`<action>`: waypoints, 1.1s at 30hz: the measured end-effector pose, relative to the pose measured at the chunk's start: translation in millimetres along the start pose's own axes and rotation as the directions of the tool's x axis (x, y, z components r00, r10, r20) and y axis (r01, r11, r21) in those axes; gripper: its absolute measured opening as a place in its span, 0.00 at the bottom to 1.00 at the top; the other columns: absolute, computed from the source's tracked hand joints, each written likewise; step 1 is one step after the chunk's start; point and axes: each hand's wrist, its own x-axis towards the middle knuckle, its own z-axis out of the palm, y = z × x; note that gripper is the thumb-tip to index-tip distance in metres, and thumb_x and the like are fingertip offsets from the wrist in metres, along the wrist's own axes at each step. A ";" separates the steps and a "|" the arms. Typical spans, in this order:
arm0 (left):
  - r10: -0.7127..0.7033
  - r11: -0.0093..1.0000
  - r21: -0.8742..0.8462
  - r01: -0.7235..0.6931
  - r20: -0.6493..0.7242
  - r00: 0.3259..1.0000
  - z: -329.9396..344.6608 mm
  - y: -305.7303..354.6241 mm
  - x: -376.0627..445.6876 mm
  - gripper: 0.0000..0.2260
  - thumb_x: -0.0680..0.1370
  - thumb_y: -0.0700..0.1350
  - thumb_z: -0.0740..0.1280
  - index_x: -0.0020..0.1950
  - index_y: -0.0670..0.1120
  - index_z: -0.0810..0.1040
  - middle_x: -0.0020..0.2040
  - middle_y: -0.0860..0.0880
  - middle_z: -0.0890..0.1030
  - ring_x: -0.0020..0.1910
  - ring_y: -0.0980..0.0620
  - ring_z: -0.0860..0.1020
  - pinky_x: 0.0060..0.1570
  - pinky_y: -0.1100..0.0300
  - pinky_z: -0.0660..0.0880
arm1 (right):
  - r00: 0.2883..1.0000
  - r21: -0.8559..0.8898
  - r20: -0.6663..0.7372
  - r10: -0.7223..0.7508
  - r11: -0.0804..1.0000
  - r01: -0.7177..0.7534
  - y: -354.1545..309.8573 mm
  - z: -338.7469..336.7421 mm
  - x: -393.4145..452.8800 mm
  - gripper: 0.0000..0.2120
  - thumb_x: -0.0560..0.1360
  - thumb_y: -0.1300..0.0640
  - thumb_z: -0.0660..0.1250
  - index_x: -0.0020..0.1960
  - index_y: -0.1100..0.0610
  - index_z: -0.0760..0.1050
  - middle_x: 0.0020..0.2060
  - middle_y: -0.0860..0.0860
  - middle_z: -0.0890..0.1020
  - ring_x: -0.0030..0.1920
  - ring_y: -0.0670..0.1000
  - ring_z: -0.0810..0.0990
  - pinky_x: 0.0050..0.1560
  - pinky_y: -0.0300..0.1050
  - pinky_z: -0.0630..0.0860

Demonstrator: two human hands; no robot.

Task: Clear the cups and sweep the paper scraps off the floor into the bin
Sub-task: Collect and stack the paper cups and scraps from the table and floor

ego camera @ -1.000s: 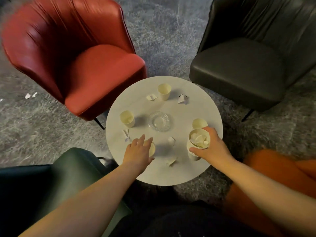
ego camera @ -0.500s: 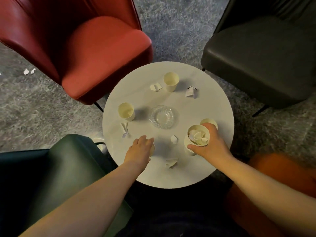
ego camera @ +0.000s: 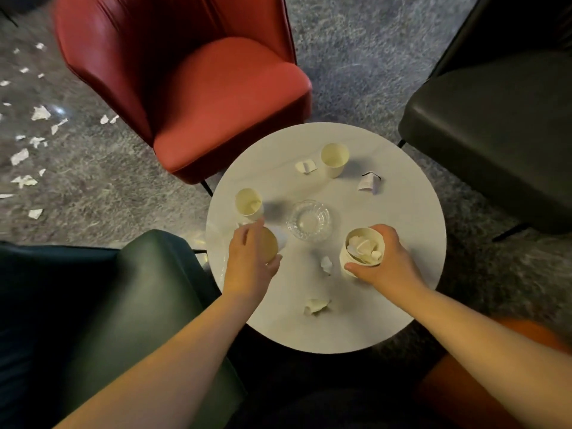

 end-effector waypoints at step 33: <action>0.155 0.969 0.172 -0.178 0.141 0.978 -5.1 -12.7 162.0 0.34 0.75 0.56 0.71 0.77 0.49 0.61 0.71 0.49 0.65 0.65 0.49 0.71 0.57 0.56 0.73 | 0.949 0.159 -0.247 0.196 0.974 -0.160 9.4 53.4 17.2 0.34 0.61 0.55 0.80 0.58 0.43 0.63 0.48 0.39 0.74 0.48 0.42 0.75 0.41 0.35 0.71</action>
